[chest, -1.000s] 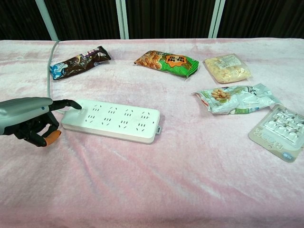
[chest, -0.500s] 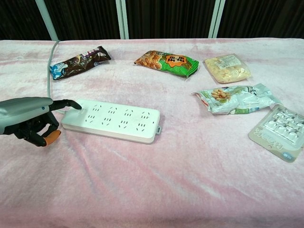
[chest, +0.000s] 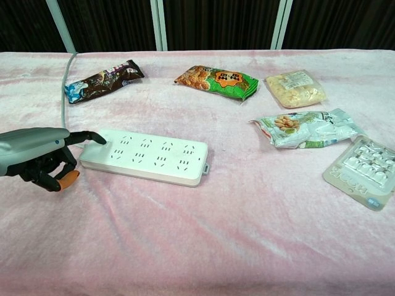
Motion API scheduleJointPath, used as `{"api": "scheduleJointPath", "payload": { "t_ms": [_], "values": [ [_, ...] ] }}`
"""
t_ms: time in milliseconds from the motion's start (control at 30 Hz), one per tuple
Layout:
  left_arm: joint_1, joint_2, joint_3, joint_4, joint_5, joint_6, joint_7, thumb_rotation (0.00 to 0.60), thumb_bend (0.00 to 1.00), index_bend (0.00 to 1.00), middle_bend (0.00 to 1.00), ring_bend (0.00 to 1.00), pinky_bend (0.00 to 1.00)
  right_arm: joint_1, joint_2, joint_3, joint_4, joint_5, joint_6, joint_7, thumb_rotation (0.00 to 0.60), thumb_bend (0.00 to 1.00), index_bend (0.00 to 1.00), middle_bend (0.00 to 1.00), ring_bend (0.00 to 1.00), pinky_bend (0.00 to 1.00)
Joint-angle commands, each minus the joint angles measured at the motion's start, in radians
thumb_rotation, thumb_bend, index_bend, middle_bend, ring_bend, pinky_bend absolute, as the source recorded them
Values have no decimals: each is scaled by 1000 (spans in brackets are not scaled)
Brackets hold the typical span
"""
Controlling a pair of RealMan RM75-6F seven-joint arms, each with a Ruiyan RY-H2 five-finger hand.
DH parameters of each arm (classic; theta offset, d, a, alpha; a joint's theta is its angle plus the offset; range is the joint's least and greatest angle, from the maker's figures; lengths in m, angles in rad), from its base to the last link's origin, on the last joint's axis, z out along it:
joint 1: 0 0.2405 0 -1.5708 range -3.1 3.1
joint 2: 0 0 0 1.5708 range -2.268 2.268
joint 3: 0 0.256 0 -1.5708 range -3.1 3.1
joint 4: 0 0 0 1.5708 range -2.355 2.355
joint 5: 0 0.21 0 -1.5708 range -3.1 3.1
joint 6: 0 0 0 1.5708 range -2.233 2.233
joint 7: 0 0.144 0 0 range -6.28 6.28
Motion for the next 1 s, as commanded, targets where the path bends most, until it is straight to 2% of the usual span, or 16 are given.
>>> {"api": "scheduleJointPath", "payload": {
  "t_ms": [33, 133, 400, 533, 800, 1000],
  "values": [
    [-2, -1, 1, 1, -3, -4, 1, 600, 545, 145, 747, 820, 836, 0, 0, 0, 0, 0, 1, 0, 600, 230, 115, 76, 130, 64],
    [-5, -2, 0, 4, -10, -10, 4, 600, 545, 158, 748, 820, 836, 0, 0, 1, -1, 2, 1, 1, 600, 231, 115, 76, 130, 64],
    [-15, -2, 15, 15, -58, -26, 57, 600, 545, 300, 755, 826, 836, 0, 1, 2, -1, 3, -1, 2, 600, 231, 115, 75, 130, 65],
    [-19, -1, 14, 5, -81, -20, 78, 600, 545, 319, 755, 826, 836, 0, 2, 1, -1, 4, -1, 2, 600, 231, 115, 75, 129, 64],
    [-7, 4, -6, -36, -32, 44, 56, 600, 545, 131, 754, 826, 835, 1, -2, 0, -2, 3, -2, -3, 600, 231, 115, 76, 130, 64],
    [8, 8, -18, -59, 37, 99, 24, 600, 537, 85, 754, 826, 836, 2, -4, -2, -4, 5, -7, -8, 600, 230, 115, 77, 129, 65]
  ]
}}
